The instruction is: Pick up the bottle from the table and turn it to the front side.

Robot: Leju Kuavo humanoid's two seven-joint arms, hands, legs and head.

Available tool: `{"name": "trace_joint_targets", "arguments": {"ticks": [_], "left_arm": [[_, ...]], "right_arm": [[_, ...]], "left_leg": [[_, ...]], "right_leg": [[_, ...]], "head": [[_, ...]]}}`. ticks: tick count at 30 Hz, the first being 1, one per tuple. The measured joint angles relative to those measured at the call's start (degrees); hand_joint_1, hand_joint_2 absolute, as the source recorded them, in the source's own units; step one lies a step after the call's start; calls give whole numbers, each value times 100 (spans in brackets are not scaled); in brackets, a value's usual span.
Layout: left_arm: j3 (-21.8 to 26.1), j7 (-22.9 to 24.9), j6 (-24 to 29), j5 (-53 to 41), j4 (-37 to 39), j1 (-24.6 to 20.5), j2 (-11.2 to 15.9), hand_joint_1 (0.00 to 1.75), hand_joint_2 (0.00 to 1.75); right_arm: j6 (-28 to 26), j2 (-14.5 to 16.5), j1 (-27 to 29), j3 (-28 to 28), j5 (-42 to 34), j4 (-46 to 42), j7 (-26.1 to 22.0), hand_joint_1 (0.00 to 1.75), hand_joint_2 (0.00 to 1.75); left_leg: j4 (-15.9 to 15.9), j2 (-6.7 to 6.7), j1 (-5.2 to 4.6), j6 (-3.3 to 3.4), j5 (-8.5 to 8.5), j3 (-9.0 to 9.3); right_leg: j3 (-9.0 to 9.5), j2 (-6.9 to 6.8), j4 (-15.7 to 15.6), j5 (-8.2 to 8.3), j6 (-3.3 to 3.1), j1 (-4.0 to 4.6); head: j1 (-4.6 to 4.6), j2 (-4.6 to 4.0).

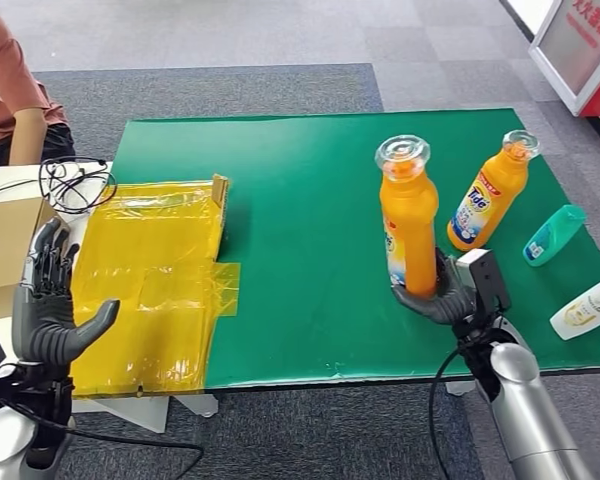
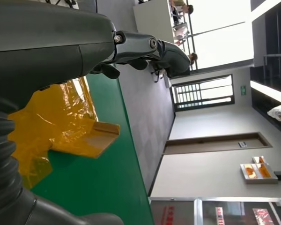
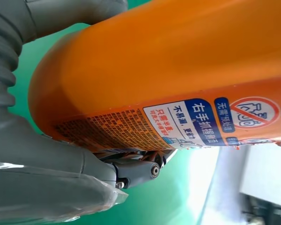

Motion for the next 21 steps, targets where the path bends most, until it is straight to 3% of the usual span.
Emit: {"name": "trace_joint_targets", "arguments": {"ticks": [8,21], "left_arm": [[-294,-82,-27,84,556,-606,36,0,175],[-1060,416,-551,-191,2124,-2188,128,0,175]], "right_arm": [[-186,223,-85,341,-2,-673,-121,175,175],[-51,469,-728,1315,11,-569,-162,175,175]], "left_leg": [[0,0,0,-5,7,0],[0,-1,0,-3,19,-6]], "right_leg": [[0,0,1,4,-1,0],[-6,-1,3,13,-2,0]], "head": [[0,0],[-1,0]]}}
